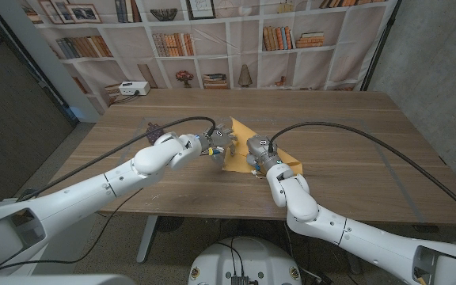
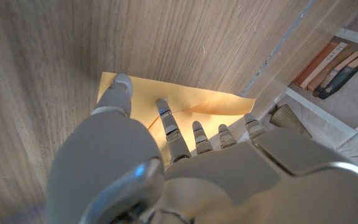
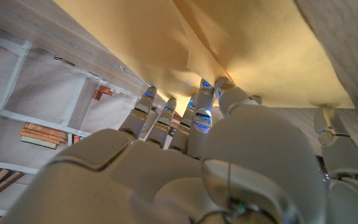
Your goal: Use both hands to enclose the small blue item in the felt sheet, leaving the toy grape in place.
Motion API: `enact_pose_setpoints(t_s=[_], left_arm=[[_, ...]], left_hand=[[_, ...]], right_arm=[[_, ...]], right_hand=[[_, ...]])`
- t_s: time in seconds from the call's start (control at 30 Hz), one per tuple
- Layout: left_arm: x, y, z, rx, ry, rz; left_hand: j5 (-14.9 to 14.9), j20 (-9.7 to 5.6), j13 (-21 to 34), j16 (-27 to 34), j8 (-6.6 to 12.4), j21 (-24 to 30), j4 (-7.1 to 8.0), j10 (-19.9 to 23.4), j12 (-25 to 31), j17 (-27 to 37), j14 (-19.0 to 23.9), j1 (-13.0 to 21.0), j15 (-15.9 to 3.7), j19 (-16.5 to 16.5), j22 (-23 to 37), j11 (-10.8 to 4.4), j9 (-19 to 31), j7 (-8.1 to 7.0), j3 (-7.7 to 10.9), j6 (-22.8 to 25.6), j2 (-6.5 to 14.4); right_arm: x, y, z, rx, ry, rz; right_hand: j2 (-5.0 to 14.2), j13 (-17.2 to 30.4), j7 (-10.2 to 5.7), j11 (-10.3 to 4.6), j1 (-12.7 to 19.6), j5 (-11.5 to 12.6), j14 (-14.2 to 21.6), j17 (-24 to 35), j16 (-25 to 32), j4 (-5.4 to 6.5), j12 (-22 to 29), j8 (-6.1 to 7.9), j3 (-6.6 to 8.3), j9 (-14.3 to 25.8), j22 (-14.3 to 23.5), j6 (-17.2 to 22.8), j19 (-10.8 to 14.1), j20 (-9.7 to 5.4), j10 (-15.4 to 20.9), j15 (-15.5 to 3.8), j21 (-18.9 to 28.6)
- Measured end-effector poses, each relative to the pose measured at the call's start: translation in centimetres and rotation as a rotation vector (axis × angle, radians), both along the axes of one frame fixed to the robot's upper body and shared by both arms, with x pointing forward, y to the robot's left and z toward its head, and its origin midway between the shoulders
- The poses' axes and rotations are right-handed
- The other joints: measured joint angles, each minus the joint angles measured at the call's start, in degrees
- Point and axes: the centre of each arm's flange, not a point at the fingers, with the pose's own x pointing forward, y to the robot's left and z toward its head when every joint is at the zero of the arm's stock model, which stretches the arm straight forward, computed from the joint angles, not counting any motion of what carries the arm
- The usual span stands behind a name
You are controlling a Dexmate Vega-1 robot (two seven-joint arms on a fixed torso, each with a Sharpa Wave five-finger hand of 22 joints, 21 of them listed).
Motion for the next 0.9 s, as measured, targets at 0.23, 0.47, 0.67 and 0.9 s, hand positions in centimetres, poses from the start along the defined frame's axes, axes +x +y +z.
enact_pose_setpoints(t_s=[0.23, 0.47, 0.67, 0.9], left_arm=[[0.1, 0.4, -1.7, -0.007, -0.102, -0.064], [0.1, 1.0, -2.6, -0.033, -0.185, -0.108], [-0.1, 1.3, -2.1, -0.108, -0.24, -0.142], [-0.5, 1.8, -0.9, -0.227, -0.303, -0.17]], left_hand=[[-1.85, -2.12, -0.25, 1.43, 5.52, 3.8, -0.4, 9.16, 2.11, -0.29, 7.5, 5.89, -2.39, 7.28, 0.0, -2.01, 0.82, 1.58, 0.28, 1.6, 4.88], [-3.1, -2.88, -0.45, 2.01, 6.57, 4.94, -0.3, 12.04, 2.46, -0.29, 10.13, 8.52, -2.38, 9.64, 0.0, -2.3, 0.77, 5.03, 0.84, 18.36, 7.54], [-3.55, -2.71, -0.28, 2.41, 5.82, 6.0, 0.82, 12.02, 2.09, 0.05, 11.46, 7.06, -2.48, 10.89, -0.17, -2.31, 0.95, 3.13, 0.18, 17.9, 9.91], [-3.58, -2.59, 0.0, 2.89, 5.58, 6.43, 1.62, 11.4, 2.0, 0.4, 12.78, 5.87, -2.39, 11.58, -0.17, -2.5, 2.0, 0.36, 0.04, 16.97, 11.25]], right_arm=[[0.1, -0.1, 0.0, 0.0, 0.001, 0.001], [0.2, -0.2, 0.1, -0.001, 0.001, 0.001], [0.3, -0.4, 0.2, -0.005, 0.003, 0.0], [0.3, -0.8, 0.2, -0.012, 0.018, -0.006]], right_hand=[[-0.15, 0.0, 0.19, 0.0, -0.16, 0.23, 0.0, -0.27, 0.0, -0.2, -0.15, -0.05, 0.29, 0.0, -0.23, 0.19, 0.0, 0.0, 0.0, 0.0, 0.0], [-0.38, 0.0, 0.18, -0.23, -0.39, 0.67, -0.01, -0.27, 0.0, 0.17, -1.03, -0.25, 0.65, -0.21, -0.15, 0.18, 0.0, 0.0, -0.23, 0.0, 0.0], [-0.38, 0.0, -0.56, 0.0, -0.39, 0.67, -0.45, -0.27, 0.0, 0.44, -1.71, -0.88, 0.92, -0.21, -0.06, -0.55, 0.0, 0.0, -1.08, 0.0, 0.0], [-0.12, 0.01, -1.45, -0.2, -1.08, 0.67, -1.06, -0.26, 0.0, 0.69, -2.54, -1.4, 1.16, -0.12, -0.06, -1.45, 0.0, 0.0, -2.31, 0.01, 0.0]])
